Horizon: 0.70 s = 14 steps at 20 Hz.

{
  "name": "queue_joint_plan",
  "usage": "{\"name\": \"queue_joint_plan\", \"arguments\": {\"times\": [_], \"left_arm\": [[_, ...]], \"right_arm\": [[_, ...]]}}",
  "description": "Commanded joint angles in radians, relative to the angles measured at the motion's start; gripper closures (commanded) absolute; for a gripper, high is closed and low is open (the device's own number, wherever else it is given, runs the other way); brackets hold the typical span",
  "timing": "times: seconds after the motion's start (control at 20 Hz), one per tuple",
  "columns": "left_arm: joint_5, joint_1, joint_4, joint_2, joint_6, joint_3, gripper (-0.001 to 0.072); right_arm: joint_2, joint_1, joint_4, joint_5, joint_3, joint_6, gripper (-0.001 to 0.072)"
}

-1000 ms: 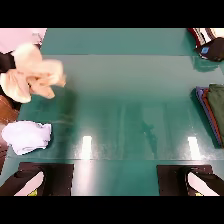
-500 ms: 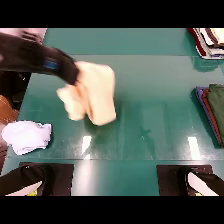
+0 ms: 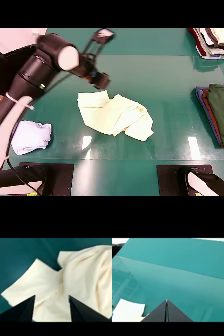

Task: Fold the shirts.

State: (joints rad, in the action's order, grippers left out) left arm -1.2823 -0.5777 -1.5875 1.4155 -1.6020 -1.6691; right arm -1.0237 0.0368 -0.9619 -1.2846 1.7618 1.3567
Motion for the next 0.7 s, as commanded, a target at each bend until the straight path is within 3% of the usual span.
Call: {"name": "queue_joint_plan", "arguments": {"times": [0.0,0.15,0.35,0.5,0.65], "left_arm": [[-0.048,0.229,0.102,-0.02,-0.022,0.125,0.0207],[0.029,0.351,0.266,-0.029,-0.013,0.346,0.0207],[0.191,0.383,0.381,-0.027,-0.014,0.603,0.0207],[0.309,0.383,0.477,-0.017,-0.014,0.695,0.0208],[0.325,0.369,0.531,0.019,-0.013,0.704,0.0209]], "right_arm": [[-0.001,-0.001,-0.01,-0.006,0.0,0.0,0.0695],[-0.001,-0.001,-0.009,-0.007,0.0,0.0,0.0695],[-0.004,-0.001,-0.009,-0.007,0.0,0.0,0.0695],[-0.022,0.0,-0.006,-0.028,0.0,0.0,0.0695],[-0.055,0.0,-0.006,-0.084,0.0,0.001,0.0695]]}}
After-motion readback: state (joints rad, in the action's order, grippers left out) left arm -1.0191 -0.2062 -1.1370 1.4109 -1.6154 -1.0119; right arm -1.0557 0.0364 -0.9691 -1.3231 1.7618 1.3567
